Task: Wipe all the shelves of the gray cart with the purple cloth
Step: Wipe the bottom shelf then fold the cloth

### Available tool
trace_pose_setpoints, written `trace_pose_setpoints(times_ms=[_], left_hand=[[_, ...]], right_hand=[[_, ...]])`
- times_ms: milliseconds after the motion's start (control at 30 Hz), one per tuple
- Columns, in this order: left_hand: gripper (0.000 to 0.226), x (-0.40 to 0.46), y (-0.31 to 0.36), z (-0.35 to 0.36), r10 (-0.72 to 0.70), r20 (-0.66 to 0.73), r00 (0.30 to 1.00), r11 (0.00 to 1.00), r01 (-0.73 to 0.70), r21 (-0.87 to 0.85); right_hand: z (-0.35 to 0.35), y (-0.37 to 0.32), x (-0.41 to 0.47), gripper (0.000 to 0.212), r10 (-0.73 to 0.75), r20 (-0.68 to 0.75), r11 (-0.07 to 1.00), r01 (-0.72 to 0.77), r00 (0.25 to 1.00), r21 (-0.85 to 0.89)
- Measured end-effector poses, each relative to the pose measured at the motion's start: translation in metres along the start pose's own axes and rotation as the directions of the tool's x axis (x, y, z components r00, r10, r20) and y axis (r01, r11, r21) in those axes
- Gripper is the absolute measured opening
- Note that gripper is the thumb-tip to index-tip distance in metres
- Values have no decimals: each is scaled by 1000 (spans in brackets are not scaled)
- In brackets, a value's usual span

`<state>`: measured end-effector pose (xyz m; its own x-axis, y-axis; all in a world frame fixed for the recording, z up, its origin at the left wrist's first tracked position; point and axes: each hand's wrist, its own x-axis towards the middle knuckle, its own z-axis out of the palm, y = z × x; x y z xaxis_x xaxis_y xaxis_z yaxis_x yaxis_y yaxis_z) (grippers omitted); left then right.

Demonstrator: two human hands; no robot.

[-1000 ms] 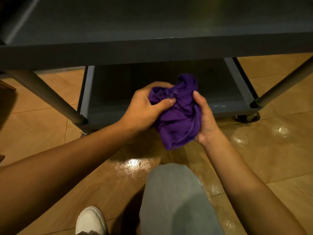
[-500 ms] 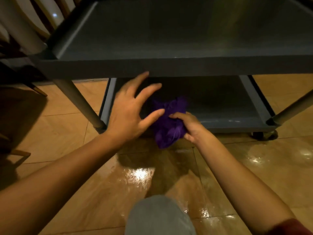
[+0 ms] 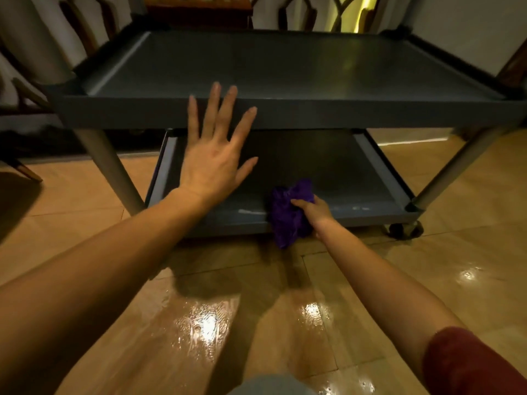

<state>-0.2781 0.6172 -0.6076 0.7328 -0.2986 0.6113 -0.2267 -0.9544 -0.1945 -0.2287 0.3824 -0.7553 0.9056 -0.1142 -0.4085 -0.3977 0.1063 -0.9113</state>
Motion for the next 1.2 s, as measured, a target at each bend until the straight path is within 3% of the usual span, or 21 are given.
trace_pose_setpoints(times_ms=[100, 167, 267, 400, 600, 733, 833, 1000, 1100, 1200], left_hand=[[86, 27, 25, -2, 141, -70, 988, 990, -140, 22], [86, 47, 46, 0, 176, -29, 984, 984, -175, 38], [84, 59, 57, 8, 117, 38, 992, 988, -120, 101], [85, 57, 57, 17, 90, -11, 996, 993, -89, 80], [84, 64, 63, 20, 32, -15, 999, 995, -30, 98], [83, 61, 70, 21, 31, -31, 999, 995, -28, 91], [85, 61, 62, 25, 54, -49, 997, 993, -48, 112], [87, 59, 59, 18, 88, -7, 996, 991, -87, 98], [80, 61, 52, 12, 121, -6, 993, 991, -121, 58], [72, 73, 36, 6, 91, -38, 995, 996, -90, 18]], right_hand=[[-29, -19, 8, 36, -53, -32, 999, 53, 998, -1], [-40, -27, 9, 28, -56, -55, 997, 60, 997, 55], [-50, -30, 12, 25, -31, -55, 998, 33, 998, 44], [-75, -42, 22, 30, -31, -76, 999, 33, 997, 17], [-135, -93, 47, 38, -247, -266, 969, 236, 932, -73], [-153, -84, 54, 32, -468, -265, 839, 330, 843, -432], [-141, -57, 57, 36, -519, -146, 704, 325, 842, -631], [-126, -14, 47, 58, -363, 143, 467, 313, 921, -827], [-125, -5, 51, 69, -242, 190, 282, 257, 951, -924], [-132, -12, 64, 54, -307, 127, 391, 247, 943, -887]])
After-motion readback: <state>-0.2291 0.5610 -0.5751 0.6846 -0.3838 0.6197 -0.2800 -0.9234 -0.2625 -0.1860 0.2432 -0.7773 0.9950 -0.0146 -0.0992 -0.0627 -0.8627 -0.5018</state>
